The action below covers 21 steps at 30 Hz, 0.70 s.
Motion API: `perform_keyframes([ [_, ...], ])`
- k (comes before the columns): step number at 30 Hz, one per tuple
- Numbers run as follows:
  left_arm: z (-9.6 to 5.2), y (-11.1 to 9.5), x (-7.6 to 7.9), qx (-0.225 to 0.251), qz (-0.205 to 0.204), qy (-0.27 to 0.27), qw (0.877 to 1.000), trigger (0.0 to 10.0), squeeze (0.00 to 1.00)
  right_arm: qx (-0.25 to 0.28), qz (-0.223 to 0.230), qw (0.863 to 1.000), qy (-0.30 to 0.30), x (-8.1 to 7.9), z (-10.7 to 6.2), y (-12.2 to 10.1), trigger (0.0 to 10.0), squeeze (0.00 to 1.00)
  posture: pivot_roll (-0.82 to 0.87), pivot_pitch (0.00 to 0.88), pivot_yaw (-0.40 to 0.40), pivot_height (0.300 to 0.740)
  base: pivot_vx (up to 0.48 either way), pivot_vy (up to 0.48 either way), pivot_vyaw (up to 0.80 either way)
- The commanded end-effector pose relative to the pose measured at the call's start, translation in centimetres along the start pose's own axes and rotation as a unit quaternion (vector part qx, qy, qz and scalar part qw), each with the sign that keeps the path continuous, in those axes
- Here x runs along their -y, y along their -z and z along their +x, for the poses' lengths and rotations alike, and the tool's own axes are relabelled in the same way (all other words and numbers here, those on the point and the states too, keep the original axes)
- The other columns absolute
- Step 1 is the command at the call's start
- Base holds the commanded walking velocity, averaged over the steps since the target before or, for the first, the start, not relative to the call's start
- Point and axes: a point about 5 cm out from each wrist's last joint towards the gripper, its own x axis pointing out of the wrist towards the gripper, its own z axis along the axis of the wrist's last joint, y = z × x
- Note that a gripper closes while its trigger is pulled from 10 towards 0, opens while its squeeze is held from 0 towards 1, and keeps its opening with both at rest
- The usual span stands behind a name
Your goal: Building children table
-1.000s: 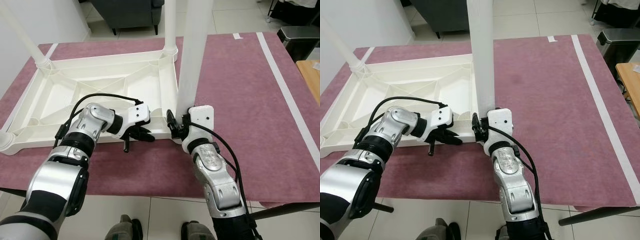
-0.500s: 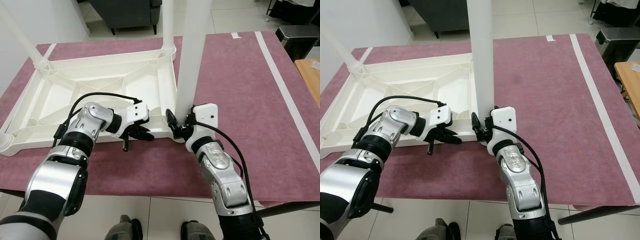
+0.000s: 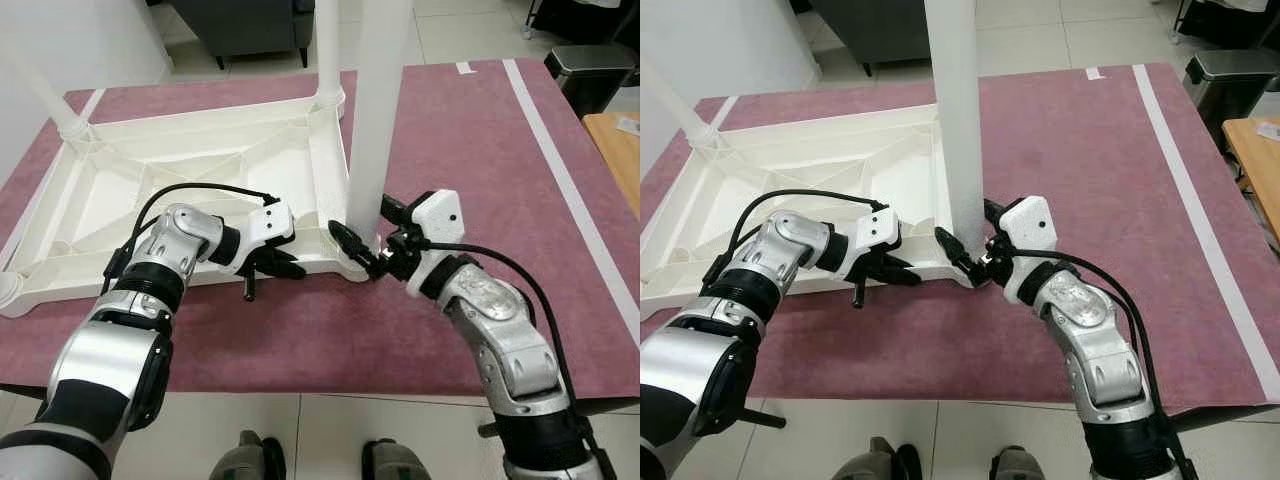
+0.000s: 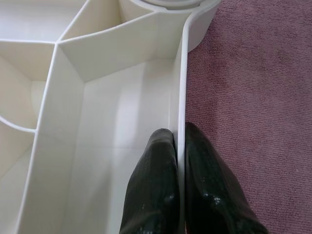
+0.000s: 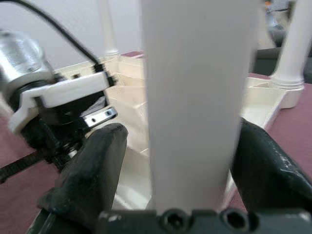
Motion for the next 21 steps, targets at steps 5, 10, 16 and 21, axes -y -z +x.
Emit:
perform_keyframes([
  [5,-0.8,0.4,-1.1,0.047,-0.040,-0.123,0.991,0.0,0.00,-0.002,0.006,0.998,-0.063,-0.5,0.8,0.1,10.0,0.00,-0.10,0.171,0.155,0.740,0.000,0.000,0.00],
  [10,-0.9,0.5,-1.1,0.047,-0.041,-0.122,0.991,0.0,0.00,-0.009,0.008,0.994,-0.110,-0.5,1.6,0.3,10.0,0.00,-0.09,0.175,0.155,0.740,0.000,0.000,0.00],
  [16,-1.0,0.6,-1.0,0.046,-0.044,-0.124,0.990,0.0,0.00,-0.020,0.009,0.994,-0.111,0.2,1.8,0.9,0.0,0.00,-0.09,0.181,0.152,0.740,0.000,0.000,0.00],
  [21,-1.0,0.6,-1.0,0.048,-0.046,-0.124,0.990,0.0,0.00,-0.033,0.019,0.995,-0.094,0.3,1.8,1.5,0.0,0.00,-0.09,0.184,0.153,0.740,0.000,0.000,0.00],
])
